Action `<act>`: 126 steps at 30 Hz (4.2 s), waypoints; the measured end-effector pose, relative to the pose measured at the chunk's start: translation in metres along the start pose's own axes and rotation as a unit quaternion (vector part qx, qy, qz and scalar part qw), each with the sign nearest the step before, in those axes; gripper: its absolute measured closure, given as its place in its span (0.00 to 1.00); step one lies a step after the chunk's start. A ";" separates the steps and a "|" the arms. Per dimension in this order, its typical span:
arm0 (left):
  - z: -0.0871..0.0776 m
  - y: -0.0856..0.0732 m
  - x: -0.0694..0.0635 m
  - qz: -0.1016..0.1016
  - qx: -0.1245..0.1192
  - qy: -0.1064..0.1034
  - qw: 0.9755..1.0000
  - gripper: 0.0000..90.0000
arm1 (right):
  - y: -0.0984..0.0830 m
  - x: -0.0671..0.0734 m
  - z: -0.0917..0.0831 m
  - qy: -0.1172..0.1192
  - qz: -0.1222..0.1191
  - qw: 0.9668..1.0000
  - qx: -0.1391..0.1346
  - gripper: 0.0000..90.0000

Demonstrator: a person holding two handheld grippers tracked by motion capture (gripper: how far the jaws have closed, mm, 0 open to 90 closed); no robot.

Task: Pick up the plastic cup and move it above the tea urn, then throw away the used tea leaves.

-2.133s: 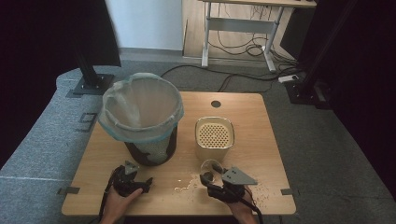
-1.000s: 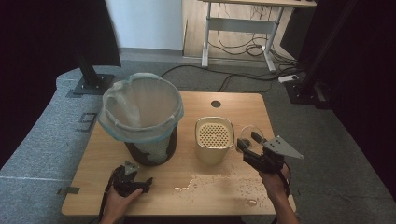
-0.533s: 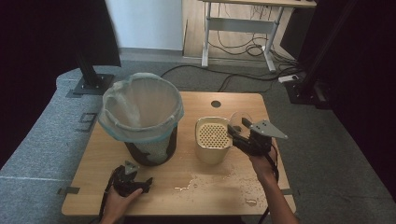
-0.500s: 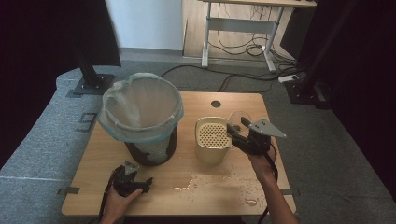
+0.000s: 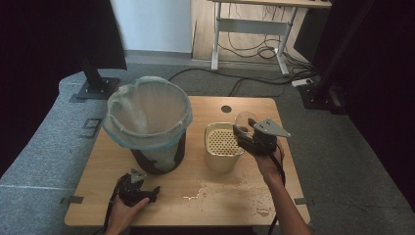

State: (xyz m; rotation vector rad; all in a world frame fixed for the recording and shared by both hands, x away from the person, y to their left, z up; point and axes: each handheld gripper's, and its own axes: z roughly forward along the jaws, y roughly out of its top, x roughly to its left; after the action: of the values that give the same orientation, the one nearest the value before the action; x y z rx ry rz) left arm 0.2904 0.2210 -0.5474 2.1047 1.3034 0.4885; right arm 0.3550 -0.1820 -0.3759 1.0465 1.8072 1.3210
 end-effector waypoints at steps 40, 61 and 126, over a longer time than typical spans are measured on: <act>0.000 0.000 0.000 -0.001 0.000 0.000 1.000 0.05 | 0.014 0.040 0.057 -0.145 -0.460 0.864 0.141 0.43; 0.000 0.000 0.000 -0.002 0.000 0.000 1.000 0.05 | -0.012 0.051 0.078 -0.192 -0.670 0.695 0.176 0.43; 0.000 0.000 0.000 -0.001 0.000 0.000 1.000 0.05 | 0.027 0.031 0.055 -0.021 -0.280 0.953 0.112 0.44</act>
State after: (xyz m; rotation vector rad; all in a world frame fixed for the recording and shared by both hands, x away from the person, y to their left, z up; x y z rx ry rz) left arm 0.2904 0.2207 -0.5475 2.1021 1.3051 0.4867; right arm 0.3940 -0.1262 -0.3662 0.5885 2.0516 0.7592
